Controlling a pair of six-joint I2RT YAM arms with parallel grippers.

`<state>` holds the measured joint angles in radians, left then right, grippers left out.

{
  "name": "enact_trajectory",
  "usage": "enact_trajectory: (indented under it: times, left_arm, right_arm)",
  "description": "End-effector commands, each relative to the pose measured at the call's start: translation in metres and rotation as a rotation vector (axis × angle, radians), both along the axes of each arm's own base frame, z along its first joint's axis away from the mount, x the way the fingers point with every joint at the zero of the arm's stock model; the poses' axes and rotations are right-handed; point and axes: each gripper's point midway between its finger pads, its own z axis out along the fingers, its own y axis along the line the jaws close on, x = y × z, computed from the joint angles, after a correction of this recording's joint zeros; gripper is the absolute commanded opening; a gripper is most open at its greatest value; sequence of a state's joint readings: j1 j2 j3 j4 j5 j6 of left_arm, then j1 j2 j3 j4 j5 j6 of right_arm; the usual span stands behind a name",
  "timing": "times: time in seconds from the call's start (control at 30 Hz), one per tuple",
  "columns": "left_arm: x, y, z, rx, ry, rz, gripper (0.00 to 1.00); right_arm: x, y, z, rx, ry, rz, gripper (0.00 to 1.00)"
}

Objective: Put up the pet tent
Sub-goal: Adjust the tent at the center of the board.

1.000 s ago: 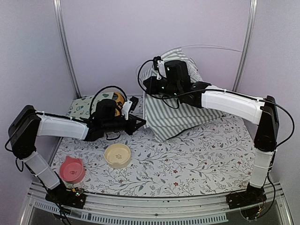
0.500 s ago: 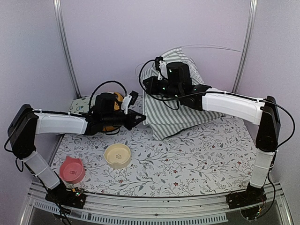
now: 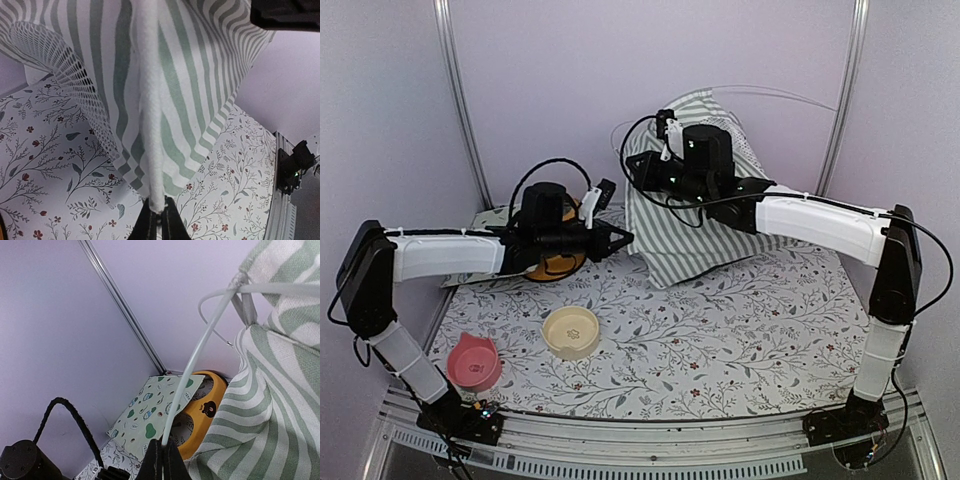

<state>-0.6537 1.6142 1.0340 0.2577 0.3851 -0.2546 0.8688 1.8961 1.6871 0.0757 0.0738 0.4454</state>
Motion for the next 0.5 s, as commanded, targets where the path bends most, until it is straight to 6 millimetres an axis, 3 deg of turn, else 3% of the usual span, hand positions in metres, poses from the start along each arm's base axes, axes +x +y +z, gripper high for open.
enact_trajectory:
  times: [0.0, 0.23, 0.33, 0.47]
  left_arm:
    - [0.016, 0.017, 0.209, -0.374, -0.508, 0.052, 0.04]
    - [0.015, 0.024, 0.222, -0.391, -0.527, 0.054, 0.06]
    - [0.011, 0.024, 0.222, -0.391, -0.528, 0.037, 0.0]
    - [0.003, 0.021, 0.213, -0.371, -0.518, -0.007, 0.0]
  right_arm:
    - [-0.063, 0.02, -0.157, -0.378, 0.279, 0.196, 0.0]
    - [-0.067, 0.017, -0.171, -0.382, 0.312, 0.197, 0.0]
    - [-0.058, 0.01, -0.163, -0.356, 0.319, 0.178, 0.0]
    - [-0.044, -0.004, -0.148, -0.335, 0.308, 0.149, 0.0]
